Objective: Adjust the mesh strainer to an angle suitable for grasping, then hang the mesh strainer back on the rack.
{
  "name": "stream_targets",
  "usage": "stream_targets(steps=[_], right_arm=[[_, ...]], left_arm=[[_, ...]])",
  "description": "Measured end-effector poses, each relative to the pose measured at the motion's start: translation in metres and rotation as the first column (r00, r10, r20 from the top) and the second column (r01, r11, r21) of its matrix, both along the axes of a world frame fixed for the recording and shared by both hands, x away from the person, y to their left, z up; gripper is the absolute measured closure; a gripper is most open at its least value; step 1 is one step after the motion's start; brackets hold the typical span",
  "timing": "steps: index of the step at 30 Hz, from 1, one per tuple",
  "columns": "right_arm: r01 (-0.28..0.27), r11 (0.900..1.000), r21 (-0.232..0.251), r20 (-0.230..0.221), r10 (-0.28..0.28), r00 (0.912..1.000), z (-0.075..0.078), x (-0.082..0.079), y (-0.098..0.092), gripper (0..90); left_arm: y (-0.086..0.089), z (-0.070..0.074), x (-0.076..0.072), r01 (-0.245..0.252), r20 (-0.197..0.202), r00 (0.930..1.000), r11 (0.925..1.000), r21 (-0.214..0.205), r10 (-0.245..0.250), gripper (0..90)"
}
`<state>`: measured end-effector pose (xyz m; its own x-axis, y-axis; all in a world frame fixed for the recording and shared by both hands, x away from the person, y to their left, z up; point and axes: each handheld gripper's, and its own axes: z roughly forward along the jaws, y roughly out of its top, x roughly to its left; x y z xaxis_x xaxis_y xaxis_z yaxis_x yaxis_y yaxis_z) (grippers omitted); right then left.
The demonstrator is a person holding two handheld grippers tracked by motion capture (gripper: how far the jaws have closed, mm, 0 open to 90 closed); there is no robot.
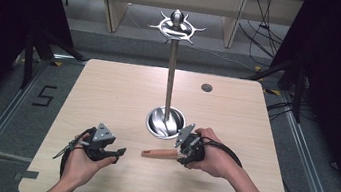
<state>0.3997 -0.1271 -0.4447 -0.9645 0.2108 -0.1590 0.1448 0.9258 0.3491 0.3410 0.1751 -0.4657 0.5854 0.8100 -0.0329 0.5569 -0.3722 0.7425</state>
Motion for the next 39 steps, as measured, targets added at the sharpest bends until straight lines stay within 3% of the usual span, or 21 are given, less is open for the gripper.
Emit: stream_targets(steps=[3,4,5,6,9,11,14,20,24,25,27,28,31,32,33,34,35,36,37,38,39], right_arm=[[0.009,0.9999,-0.014,0.011,-0.009,0.9999,-0.002,0.002,0.004,45.4],[0.0,0.9994,-0.035,0.015,0.001,0.9999,-0.002,0.003,0.005,45.5],[-0.046,0.9967,-0.067,0.026,0.048,0.9985,-0.001,0.008,0.006,45.6],[-0.015,0.9971,-0.075,0.017,0.016,0.9997,-0.001,0.006,0.01,45.6],[-0.095,0.9893,-0.11,0.02,0.098,0.995,-0.001,0.015,0.02,45.6],[-0.107,0.9881,-0.111,0.02,0.11,0.9938,-0.001,0.017,0.022,45.8],[-0.169,0.9742,-0.15,0.006,0.172,0.9851,-0.003,0.024,0.029,47.8],[-0.16,0.9713,-0.176,-0.025,0.158,0.9871,-0.007,0.023,0.035,48.6],[-0.243,0.952,-0.186,0.022,0.251,0.9677,-0.01,0.03,0.042,49.6],[-0.219,0.96,-0.175,0.01,0.224,0.9745,-0.01,0.028,0.044,49.7],[-0.212,0.9599,-0.183,-0.006,0.215,0.9767,-0.011,0.027,0.047,50.0],[-0.24,0.9469,-0.214,0.003,0.246,0.9693,-0.014,0.028,0.051,51.2],[-0.255,0.9401,-0.226,-0.011,0.26,0.9656,-0.019,0.028,0.053,53.1],[-0.249,0.9401,-0.232,-0.018,0.252,0.9675,-0.02,0.028,0.053,53.5],[-0.249,0.9401,-0.232,-0.018,0.252,0.9675,-0.02,0.028,0.053,53.5],[-0.268,0.9311,-0.247,-0.014,0.274,0.9618,-0.022,0.029,0.053,54.1],[-0.251,0.9348,-0.251,-0.02,0.254,0.9669,-0.022,0.028,0.052,55.4],[-0.25,0.9324,-0.261,-0.032,0.25,0.9676,-0.023,0.029,0.049,57.8],[-0.159,0.9445,-0.287,-0.069,0.145,0.987,-0.021,0.021,0.047,59.0],[-0.207,0.941,-0.268,-0.078,0.193,0.9781,-0.022,0.025,0.047,60.2],[-0.207,0.941,-0.268,-0.078,0.193,0.9781,-0.022,0.025,0.047,60.2]], left_arm=[[0.002,0.0,-0.002,-0.005,-0.011,0.9999,1.0,-0.003,0.005,37.9],[0.002,-0.001,-0.004,-0.013,-0.023,0.9997,0.9995,-0.028,0.012,37.9],[0.003,-0.001,-0.006,-0.024,-0.027,0.9994,0.9992,-0.033,0.023,37.7],[0.005,-0.001,-0.006,-0.03,-0.029,0.9992,0.9987,-0.042,0.029,37.4],[0.007,-0.001,-0.006,-0.036,-0.035,0.9988,0.9987,-0.038,0.034,34.9],[0.006,-0.001,-0.004,-0.046,-0.035,0.9984,0.9979,-0.045,0.045,34.5],[0.005,0.0,-0.002,-0.046,-0.044,0.9981,0.9975,-0.053,0.044,34.5],[0.005,-0.003,0.001,-0.055,-0.054,0.9972,0.9972,-0.051,0.052,34.5],[0.007,-0.002,0.0,-0.064,-0.05,0.9969,0.9966,-0.053,0.061,34.5],[0.007,-0.002,0.0,-0.064,-0.05,0.9969,0.9966,-0.053,0.061,34.4],[0.008,-0.001,0.0,-0.067,-0.048,0.9968,0.9961,-0.058,0.064,33.9],[0.008,-0.002,0.0,-0.068,-0.049,0.9967,0.9962,-0.055,0.065,33.8],[0.008,-0.003,0.0,-0.071,-0.049,0.9964,0.996,-0.054,0.068,33.8],[0.009,-0.002,0.0,-0.038,-0.066,0.9971,0.9991,-0.017,0.037,33.8],[0.009,-0.002,0.0,-0.038,-0.066,0.9971,0.9991,-0.017,0.037,33.8],[0.008,-0.003,0.0,-0.046,-0.06,0.9972,0.9987,-0.023,0.045,33.8],[0.008,-0.003,0.0,-0.049,-0.06,0.997,0.9985,-0.025,0.047,33.8],[0.008,-0.003,0.0,-0.029,-0.064,0.9975,0.9994,-0.019,0.028,33.8],[0.008,-0.003,0.0,-0.029,-0.064,0.9975,0.9994,-0.019,0.028,33.8],[0.006,-0.004,0.0,-0.042,-0.06,0.9974,0.9986,-0.033,0.04,33.8],[0.006,-0.004,0.0,-0.042,-0.06,0.9974,0.9986,-0.033,0.04,33.7]])
